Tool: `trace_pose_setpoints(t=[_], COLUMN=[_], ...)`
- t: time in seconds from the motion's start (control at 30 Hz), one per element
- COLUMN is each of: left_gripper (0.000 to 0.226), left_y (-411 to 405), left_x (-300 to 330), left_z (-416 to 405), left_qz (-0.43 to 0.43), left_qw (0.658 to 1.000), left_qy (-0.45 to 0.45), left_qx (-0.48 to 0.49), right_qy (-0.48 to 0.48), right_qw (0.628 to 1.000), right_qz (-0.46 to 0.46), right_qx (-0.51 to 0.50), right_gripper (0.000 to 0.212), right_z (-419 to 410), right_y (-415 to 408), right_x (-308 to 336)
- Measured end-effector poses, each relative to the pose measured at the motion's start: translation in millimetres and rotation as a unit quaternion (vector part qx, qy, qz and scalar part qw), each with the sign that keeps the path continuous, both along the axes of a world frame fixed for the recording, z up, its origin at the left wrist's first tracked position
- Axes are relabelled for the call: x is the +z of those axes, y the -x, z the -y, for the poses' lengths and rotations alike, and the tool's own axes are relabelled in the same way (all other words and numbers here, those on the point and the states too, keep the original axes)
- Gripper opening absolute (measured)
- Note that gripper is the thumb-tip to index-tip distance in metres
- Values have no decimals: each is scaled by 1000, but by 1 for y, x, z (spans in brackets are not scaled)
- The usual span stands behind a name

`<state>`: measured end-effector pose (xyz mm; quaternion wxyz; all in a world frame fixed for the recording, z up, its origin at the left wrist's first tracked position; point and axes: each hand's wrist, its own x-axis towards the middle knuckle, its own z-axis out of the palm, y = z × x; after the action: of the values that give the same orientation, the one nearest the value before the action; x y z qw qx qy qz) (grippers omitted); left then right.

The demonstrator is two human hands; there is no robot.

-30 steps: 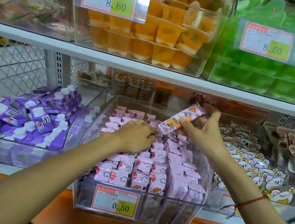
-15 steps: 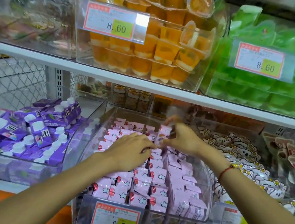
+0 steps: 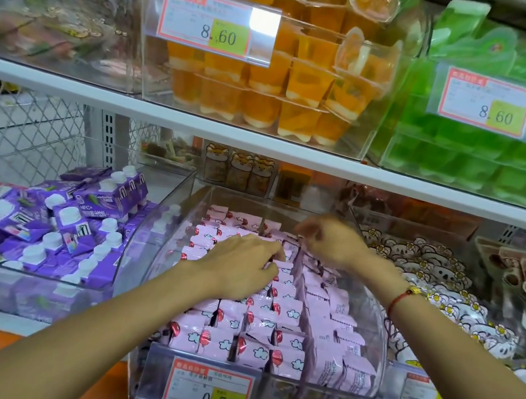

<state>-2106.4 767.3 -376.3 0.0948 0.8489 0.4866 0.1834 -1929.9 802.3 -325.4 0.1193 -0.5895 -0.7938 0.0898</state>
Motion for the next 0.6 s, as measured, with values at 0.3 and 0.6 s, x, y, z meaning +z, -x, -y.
trace_pose_setpoints(t=[0.3, 0.6], left_gripper=[37, 40], left_y=[2, 4], left_x=[-4, -5], left_z=[-3, -2], left_qz=[-22, -16], left_qw=[1000, 1000], left_qy=[-11, 3], left_qx=[-15, -7], right_qy=[-3, -63], right_qw=[994, 988], right_qz=[90, -112], right_qx=[-65, -89], right_gripper=[20, 22], right_z=[-18, 5], right_y=[16, 10], right_x=[-3, 8])
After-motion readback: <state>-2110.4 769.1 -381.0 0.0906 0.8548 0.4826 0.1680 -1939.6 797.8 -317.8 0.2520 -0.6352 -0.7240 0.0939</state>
